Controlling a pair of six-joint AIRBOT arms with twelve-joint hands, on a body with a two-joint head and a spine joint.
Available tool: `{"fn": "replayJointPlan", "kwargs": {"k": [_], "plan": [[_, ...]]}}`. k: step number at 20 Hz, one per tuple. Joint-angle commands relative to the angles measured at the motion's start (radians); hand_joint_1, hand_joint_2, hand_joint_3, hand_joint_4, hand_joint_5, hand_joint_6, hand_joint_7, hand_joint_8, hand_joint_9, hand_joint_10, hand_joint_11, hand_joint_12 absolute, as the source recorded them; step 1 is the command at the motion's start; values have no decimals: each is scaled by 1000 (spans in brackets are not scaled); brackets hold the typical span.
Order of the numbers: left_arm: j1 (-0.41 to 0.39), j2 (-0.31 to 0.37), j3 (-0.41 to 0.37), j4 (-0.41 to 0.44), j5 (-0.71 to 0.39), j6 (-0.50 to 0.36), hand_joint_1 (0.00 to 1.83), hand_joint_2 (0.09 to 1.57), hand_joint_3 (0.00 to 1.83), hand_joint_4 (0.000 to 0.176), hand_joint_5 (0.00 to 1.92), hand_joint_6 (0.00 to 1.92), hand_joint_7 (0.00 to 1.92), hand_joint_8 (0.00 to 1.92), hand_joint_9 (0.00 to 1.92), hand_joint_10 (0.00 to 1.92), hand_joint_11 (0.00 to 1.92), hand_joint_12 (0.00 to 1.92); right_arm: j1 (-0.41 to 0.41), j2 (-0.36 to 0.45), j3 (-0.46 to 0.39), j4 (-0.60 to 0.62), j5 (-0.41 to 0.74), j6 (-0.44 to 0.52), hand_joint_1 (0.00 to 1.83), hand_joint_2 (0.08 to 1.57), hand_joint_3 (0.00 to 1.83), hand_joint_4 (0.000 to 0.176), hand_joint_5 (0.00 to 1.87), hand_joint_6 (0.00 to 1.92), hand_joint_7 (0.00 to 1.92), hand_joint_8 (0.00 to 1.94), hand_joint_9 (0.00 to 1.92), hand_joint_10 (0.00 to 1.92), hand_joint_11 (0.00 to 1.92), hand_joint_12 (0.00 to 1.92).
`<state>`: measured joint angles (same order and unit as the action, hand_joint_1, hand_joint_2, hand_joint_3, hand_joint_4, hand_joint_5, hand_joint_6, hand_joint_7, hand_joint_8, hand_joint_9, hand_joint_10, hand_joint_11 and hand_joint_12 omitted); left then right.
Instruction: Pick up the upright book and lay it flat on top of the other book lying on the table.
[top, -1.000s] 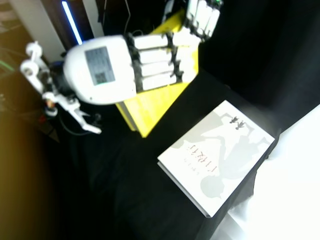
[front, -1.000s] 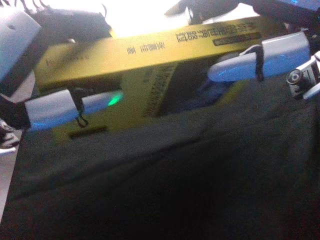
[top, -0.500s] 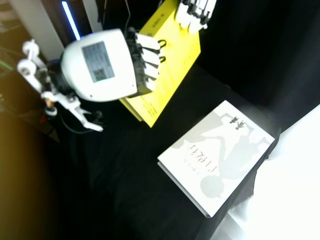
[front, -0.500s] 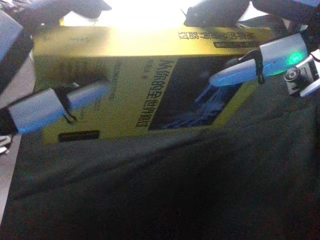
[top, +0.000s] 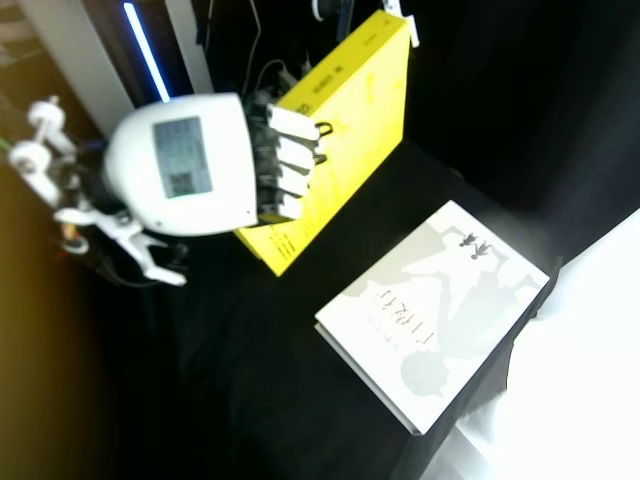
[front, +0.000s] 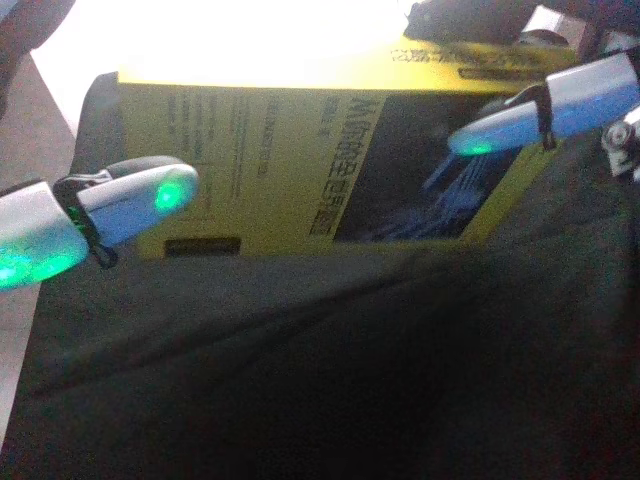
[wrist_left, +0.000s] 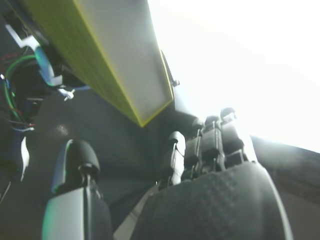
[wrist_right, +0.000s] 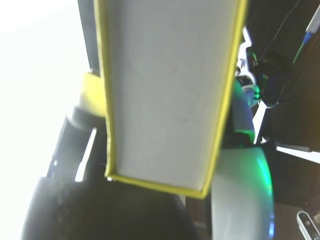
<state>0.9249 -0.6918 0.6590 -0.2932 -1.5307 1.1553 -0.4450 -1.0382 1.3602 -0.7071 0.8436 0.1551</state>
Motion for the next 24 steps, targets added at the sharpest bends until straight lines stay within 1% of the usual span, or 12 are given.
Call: {"fn": "replayJointPlan", "kwargs": {"k": [1,2,3,4,7,9,10,13,16,18,20,24], "plan": [[14,5,-6,3,-130,-3,501,1083,0,102,0,0,0,0,0,0,0,0,34,2,-2,101,109,-11,1144,1155,6,0,897,1125,1357,1941,1441,1921,1461,1921],[52,5,-12,-13,-141,-3,522,1083,0,136,0,0,0,0,0,0,0,0,63,2,-2,107,104,-51,1123,1190,8,0,832,1223,1041,1788,1127,1864,1145,1921],[75,7,-18,-16,-143,-3,522,1083,0,136,0,0,0,0,0,0,0,0,85,4,-2,116,99,-82,1123,1190,8,0,832,1223,1041,1788,1127,1864,1145,1921],[94,9,-24,-19,-142,-3,488,1076,0,174,0,0,0,0,0,0,0,0,106,6,-2,123,86,-112,1125,1197,1,0,821,1232,1196,1921,1299,1919,1282,1921],[136,7,-38,-30,-155,-3,492,1104,8,176,0,0,0,0,0,0,0,0,163,8,21,131,43,-149,1139,1176,0,0,864,1172,1374,1940,1550,1921,1586,1921],[139,-3,-39,-35,-152,-3,509,1112,10,176,0,0,0,0,0,0,0,0,196,4,41,131,0,-157,1123,1199,6,0,814,1243,1234,1880,1285,1921,1336,1921],[139,-10,-37,-35,-150,-3,498,1112,9,176,0,0,0,0,0,0,0,0,214,-3,51,131,-21,-183,1190,1223,10,0,748,1320,878,1508,1097,1823,1054,1921],[139,-26,-31,-36,-148,-3,520,1133,17,166,0,0,0,0,0,0,0,0,268,-31,88,131,-111,-243,1229,1207,0,0,689,1238,944,1260,1050,1379,893,1787],[140,-39,-20,-37,-132,-3,546,1113,6,176,0,0,0,0,0,0,0,0,284,-72,150,130,-155,-243,1214,1216,2,0,743,1285,837,1346,1025,1721,978,1911],[140,-51,-12,-37,-125,-3,547,1132,14,176,0,0,0,0,0,0,0,0,290,-100,187,131,-173,-243,1222,1212,0,0,723,1166,904,1384,854,1523,783,1921],[140,-60,-7,-35,-120,-3,543,1153,22,161,0,0,0,0,0,0,0,0,292,-123,214,131,-183,-247,1265,1166,0,0,759,1140,1012,1127,945,1328,804,1817],[140,-67,12,-27,-116,-3,584,1167,23,123,0,0,0,0,0,0,0,0,294,-170,264,131,-210,-267,1239,1177,0,0,823,1151,897,1258,986,1712,846,1916]]}}
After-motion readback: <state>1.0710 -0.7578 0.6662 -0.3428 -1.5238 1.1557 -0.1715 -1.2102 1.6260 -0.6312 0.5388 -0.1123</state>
